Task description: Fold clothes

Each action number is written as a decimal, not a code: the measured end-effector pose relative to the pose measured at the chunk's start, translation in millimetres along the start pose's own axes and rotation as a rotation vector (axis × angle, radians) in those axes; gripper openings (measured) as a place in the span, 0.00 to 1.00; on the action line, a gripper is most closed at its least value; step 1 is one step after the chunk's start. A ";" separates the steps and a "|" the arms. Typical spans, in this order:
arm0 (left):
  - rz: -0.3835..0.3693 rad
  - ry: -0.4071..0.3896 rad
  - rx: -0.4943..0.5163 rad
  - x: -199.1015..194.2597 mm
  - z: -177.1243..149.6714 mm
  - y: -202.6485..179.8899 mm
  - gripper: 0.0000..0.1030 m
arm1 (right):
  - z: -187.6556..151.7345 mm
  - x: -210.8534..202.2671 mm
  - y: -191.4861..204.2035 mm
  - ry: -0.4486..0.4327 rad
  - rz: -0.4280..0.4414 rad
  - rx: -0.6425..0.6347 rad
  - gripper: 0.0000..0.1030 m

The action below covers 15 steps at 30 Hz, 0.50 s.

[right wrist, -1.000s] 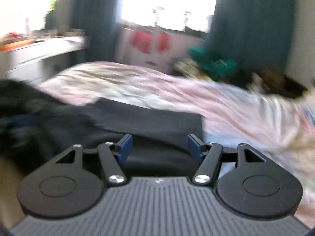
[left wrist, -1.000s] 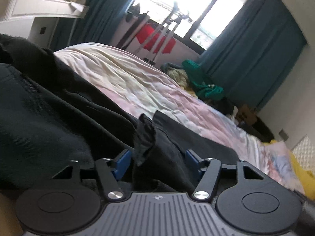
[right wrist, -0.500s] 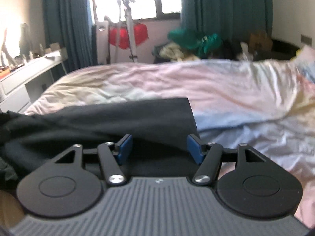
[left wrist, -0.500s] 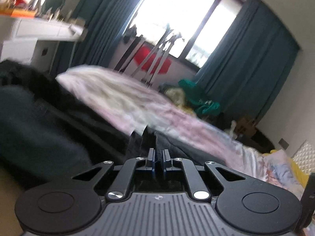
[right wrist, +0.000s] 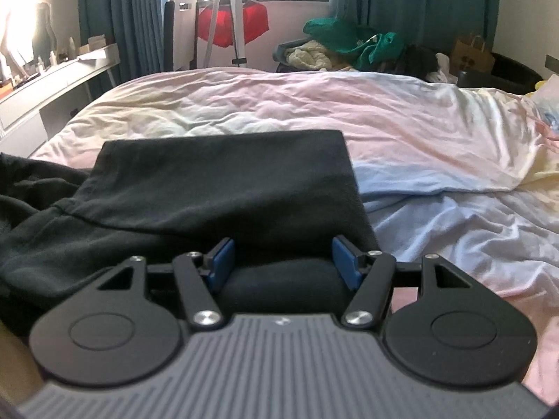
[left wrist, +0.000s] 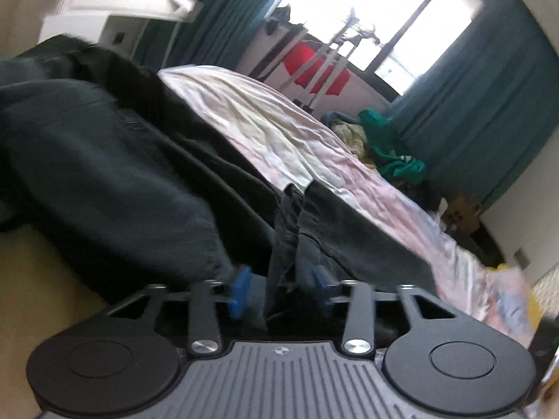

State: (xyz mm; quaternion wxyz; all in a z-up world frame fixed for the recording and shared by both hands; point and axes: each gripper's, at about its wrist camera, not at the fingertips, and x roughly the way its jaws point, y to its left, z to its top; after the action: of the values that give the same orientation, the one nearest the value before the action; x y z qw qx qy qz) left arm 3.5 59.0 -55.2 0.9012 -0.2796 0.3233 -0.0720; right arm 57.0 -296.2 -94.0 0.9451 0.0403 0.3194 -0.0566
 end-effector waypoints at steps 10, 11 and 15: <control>0.190 -0.003 -0.369 -34.2 33.8 74.2 0.94 | 3.9 -23.6 -24.7 -0.001 0.060 0.109 0.62; 0.215 -0.023 -0.405 -32.3 39.5 83.7 0.94 | 5.3 -24.3 -23.7 -0.003 0.077 0.099 0.62; 0.338 -0.066 -0.479 -17.7 70.8 115.9 0.93 | 10.1 -28.8 -17.7 -0.025 0.160 0.072 0.62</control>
State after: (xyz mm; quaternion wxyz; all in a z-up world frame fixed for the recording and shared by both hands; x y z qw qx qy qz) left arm 27.9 193.5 -64.4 0.8188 -0.4286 0.3436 0.1664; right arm 38.0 -312.6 -69.2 0.9484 0.0989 0.3010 0.0070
